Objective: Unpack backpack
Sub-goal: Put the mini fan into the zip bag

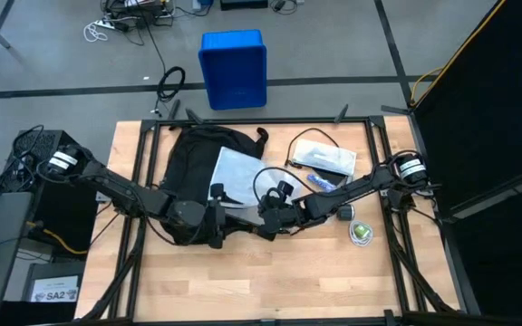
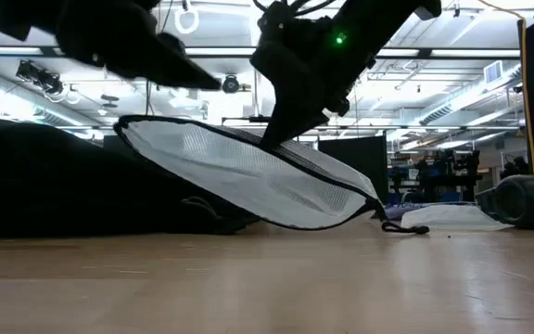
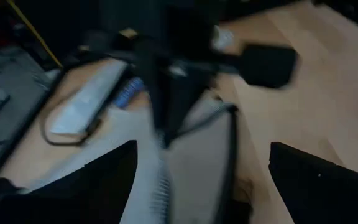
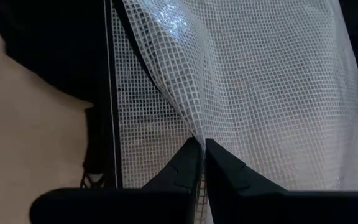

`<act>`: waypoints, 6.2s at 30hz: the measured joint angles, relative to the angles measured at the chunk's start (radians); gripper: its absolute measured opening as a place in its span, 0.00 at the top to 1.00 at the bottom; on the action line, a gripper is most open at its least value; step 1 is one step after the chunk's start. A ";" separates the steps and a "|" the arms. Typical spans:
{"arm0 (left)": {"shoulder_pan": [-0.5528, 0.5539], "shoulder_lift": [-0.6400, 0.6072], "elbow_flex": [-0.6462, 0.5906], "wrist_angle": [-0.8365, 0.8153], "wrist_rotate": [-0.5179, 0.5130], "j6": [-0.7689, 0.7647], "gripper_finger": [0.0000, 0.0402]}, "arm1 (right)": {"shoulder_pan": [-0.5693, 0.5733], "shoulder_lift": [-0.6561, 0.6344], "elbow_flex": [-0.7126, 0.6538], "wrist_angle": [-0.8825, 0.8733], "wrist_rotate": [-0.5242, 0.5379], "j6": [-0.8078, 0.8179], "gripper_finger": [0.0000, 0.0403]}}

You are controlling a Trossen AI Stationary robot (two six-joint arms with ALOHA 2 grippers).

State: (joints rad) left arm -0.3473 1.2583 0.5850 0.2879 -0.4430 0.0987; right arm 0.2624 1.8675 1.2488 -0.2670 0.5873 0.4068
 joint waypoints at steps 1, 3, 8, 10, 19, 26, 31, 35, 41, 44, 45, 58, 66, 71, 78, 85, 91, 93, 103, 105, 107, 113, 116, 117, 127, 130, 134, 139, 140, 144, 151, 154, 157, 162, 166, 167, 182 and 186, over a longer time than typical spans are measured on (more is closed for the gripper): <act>0.000 -0.014 0.000 0.007 -0.014 -0.003 0.18 | 0.005 0.000 0.000 0.007 0.000 0.000 1.00; 0.000 -0.037 0.000 0.011 -0.022 -0.035 0.18 | 0.013 0.000 0.000 0.021 0.011 -0.004 1.00; 0.000 -0.035 0.000 0.030 -0.024 -0.111 0.18 | 0.035 0.000 0.000 0.034 0.096 -0.006 1.00; -0.001 -0.034 0.000 0.031 -0.024 -0.103 0.18 | 0.039 0.000 0.000 0.038 0.108 -0.006 1.00; -0.002 -0.033 0.000 -0.078 -0.024 -0.151 0.18 | 0.050 -0.001 0.028 0.095 0.202 -0.048 1.00; -0.010 -0.042 0.000 -0.169 -0.041 -0.163 0.18 | 0.038 -0.002 0.063 0.122 0.196 -0.113 1.00; -0.057 -0.046 0.000 -0.289 -0.207 -0.194 0.18 | 0.000 -0.002 0.063 0.147 0.155 -0.145 1.00; -0.087 -0.050 0.000 -0.364 -0.363 -0.215 0.18 | -0.027 -0.002 0.063 0.173 0.107 -0.150 1.00; -0.093 -0.051 0.000 -0.371 -0.405 -0.235 0.18 | -0.037 -0.002 0.063 0.178 0.092 -0.181 1.00; -0.094 -0.051 0.000 -0.370 -0.405 -0.246 0.18 | -0.037 -0.002 0.063 0.198 0.090 -0.203 1.00; -0.096 -0.051 0.000 -0.370 -0.400 -0.253 0.18 | -0.036 -0.002 0.063 0.205 0.090 -0.211 1.00; -0.150 -0.018 0.000 -0.306 -0.288 -0.189 0.18 | -0.022 -0.002 0.063 0.257 0.086 -0.254 1.00; -0.159 0.096 0.095 -0.371 -0.323 -0.135 0.18 | -0.022 -0.001 0.063 0.259 0.086 -0.254 1.00; -0.166 0.176 0.151 -0.382 -0.233 -0.162 0.18 | -0.022 -0.001 0.063 0.251 0.086 -0.258 0.99; -0.166 0.274 0.233 -0.421 -0.147 -0.190 0.18 | -0.009 -0.001 0.063 0.251 0.087 -0.278 0.99; -0.166 0.289 0.278 -0.471 -0.185 -0.183 0.18 | 0.002 0.000 0.063 0.251 0.087 -0.295 0.99; -0.152 0.288 0.278 -0.510 -0.229 -0.271 0.18 | 0.011 0.000 0.063 0.250 0.088 -0.295 0.99; -0.143 0.288 0.278 -0.515 -0.234 -0.282 0.18 | 0.017 0.000 0.063 0.249 0.088 -0.294 1.00; -0.106 0.371 0.278 -0.530 -0.251 -0.260 0.18 | 0.039 0.000 0.063 0.242 0.088 -0.296 1.00; -0.098 0.377 0.277 -0.529 -0.298 -0.241 0.19 | 0.043 0.000 0.063 0.243 0.088 -0.296 1.00; -0.092 0.377 0.277 -0.523 -0.330 -0.241 0.20 | 0.045 0.000 0.063 0.242 0.088 -0.299 0.99; -0.091 0.377 0.277 -0.516 -0.302 -0.239 0.29 | 0.046 0.000 0.063 0.242 0.088 -0.307 0.99; -0.091 0.377 0.277 -0.513 -0.298 -0.238 0.34 | 0.046 0.000 0.063 0.242 0.088 -0.307 1.00; -0.091 0.377 0.277 -0.508 -0.297 -0.237 0.35 | 0.046 0.000 0.063 0.242 0.088 -0.306 1.00; -0.091 0.375 0.277 -0.482 -0.308 -0.212 0.38 | 0.046 0.000 0.063 0.242 0.088 -0.306 0.99; -0.090 0.375 0.277 -0.483 -0.320 -0.212 0.38 | 0.046 0.000 0.063 0.242 0.088 -0.306 0.99; -0.077 0.375 0.277 -0.502 -0.358 -0.236 0.38 | 0.046 0.000 0.063 0.242 0.087 -0.306 1.00; -0.049 0.375 0.277 -0.555 -0.367 -0.288 0.41 | 0.046 0.000 0.063 0.242 0.087 -0.306 0.98; -0.043 0.375 0.277 -0.567 -0.367 -0.298 0.41 | 0.046 0.000 0.063 0.242 0.087 -0.306 0.98; -0.031 0.374 0.277 -0.595 -0.371 -0.336 0.41 | 0.046 0.000 0.063 0.242 0.087 -0.306 0.99; -0.032 0.374 0.277 -0.597 -0.371 -0.340 0.41 | 0.046 0.000 0.063 0.242 0.087 -0.305 0.99; -0.032 0.374 0.277 -0.597 -0.371 -0.340 0.41 | 0.046 0.000 0.063 0.243 0.087 -0.305 0.98; -0.032 0.374 0.277 -0.597 -0.370 -0.340 0.43 | 0.046 0.000 0.063 0.243 0.087 -0.296 0.99; -0.032 0.374 0.277 -0.602 -0.348 -0.339 0.71 | 0.047 0.000 0.063 0.243 0.087 -0.295 1.00; -0.032 0.374 0.277 -0.599 -0.348 -0.339 0.96 | 0.050 0.000 0.063 0.243 0.087 -0.296 0.99; -0.032 0.374 0.277 -0.594 -0.350 -0.338 0.97 | 0.052 0.000 0.063 0.243 0.087 -0.296 0.99; -0.109 0.216 0.333 -0.596 -0.607 -0.427 1.00 | 0.203 0.000 0.087 0.248 0.365 -0.475 0.99; -0.132 0.165 0.333 -0.592 -0.636 -0.443 1.00 | 0.293 0.000 0.098 0.246 0.651 -0.506 1.00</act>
State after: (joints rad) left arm -0.4796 1.4235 0.9176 -0.3041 -1.0787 -0.3447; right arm 0.5556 1.8671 1.3464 -0.0212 1.2380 -0.0994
